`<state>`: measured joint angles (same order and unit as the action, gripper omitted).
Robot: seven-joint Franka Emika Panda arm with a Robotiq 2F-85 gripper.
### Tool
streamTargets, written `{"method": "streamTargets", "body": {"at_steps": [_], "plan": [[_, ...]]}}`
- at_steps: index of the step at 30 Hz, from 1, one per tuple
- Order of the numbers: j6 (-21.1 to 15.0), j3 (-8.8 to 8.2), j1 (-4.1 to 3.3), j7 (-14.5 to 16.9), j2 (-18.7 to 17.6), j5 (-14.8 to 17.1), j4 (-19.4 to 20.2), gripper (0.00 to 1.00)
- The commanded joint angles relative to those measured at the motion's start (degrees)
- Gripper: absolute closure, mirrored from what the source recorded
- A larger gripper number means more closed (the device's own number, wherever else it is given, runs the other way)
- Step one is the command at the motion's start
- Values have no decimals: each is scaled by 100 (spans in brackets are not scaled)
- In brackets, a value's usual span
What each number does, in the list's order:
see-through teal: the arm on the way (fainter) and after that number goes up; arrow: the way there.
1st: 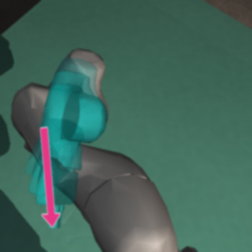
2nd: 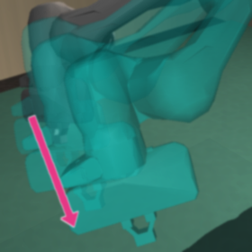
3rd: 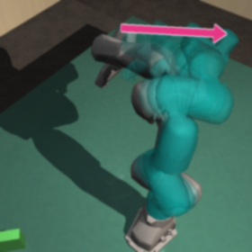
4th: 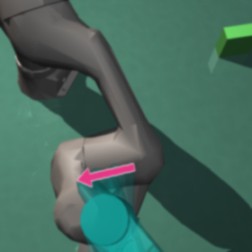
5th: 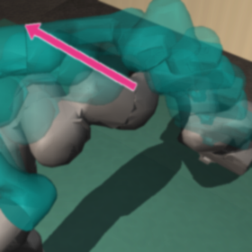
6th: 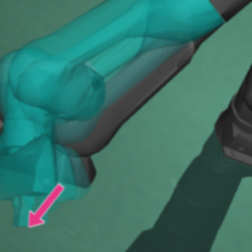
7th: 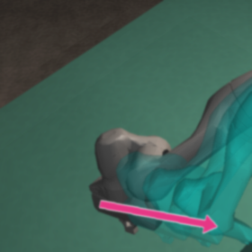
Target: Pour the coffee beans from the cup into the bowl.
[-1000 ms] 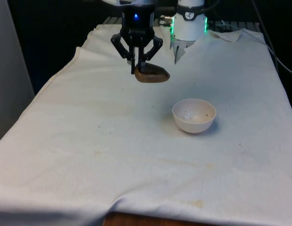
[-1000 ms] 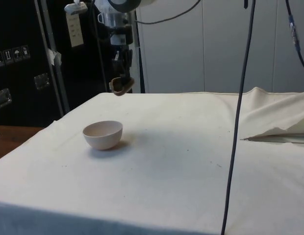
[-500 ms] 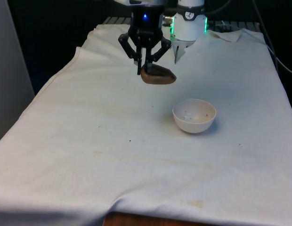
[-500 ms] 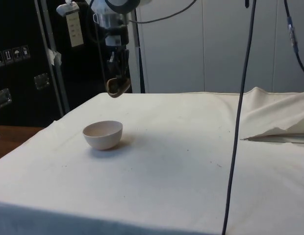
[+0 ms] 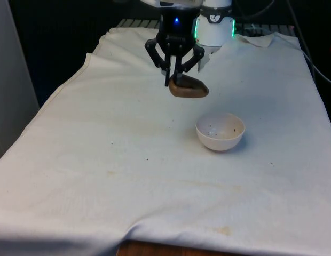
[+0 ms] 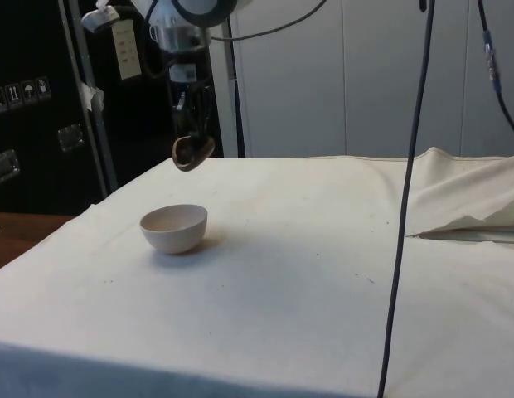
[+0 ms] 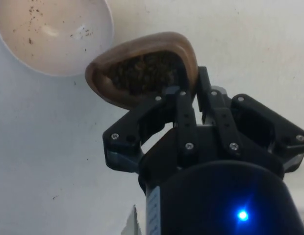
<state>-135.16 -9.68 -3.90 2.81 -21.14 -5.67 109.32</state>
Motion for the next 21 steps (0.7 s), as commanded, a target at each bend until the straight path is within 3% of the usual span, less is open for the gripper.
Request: {"method": "streamTargets", "body": {"at_steps": [1,7,8,9,15,17,18,21], "plan": [[-6,-11,-52,-160,0,-115,0,99],[-6,138,-57,-510,-11,-384,6,99],[0,172,-6,-413,0,-304,11,99],[-6,160,-52,-556,-11,-424,6,99],[29,304,-57,-911,-23,-756,0,99],[0,361,-6,-888,-11,-739,17,99],[34,338,-57,-1008,-23,-865,0,99],[57,384,-63,-1169,-34,-1054,-6,99]]}}
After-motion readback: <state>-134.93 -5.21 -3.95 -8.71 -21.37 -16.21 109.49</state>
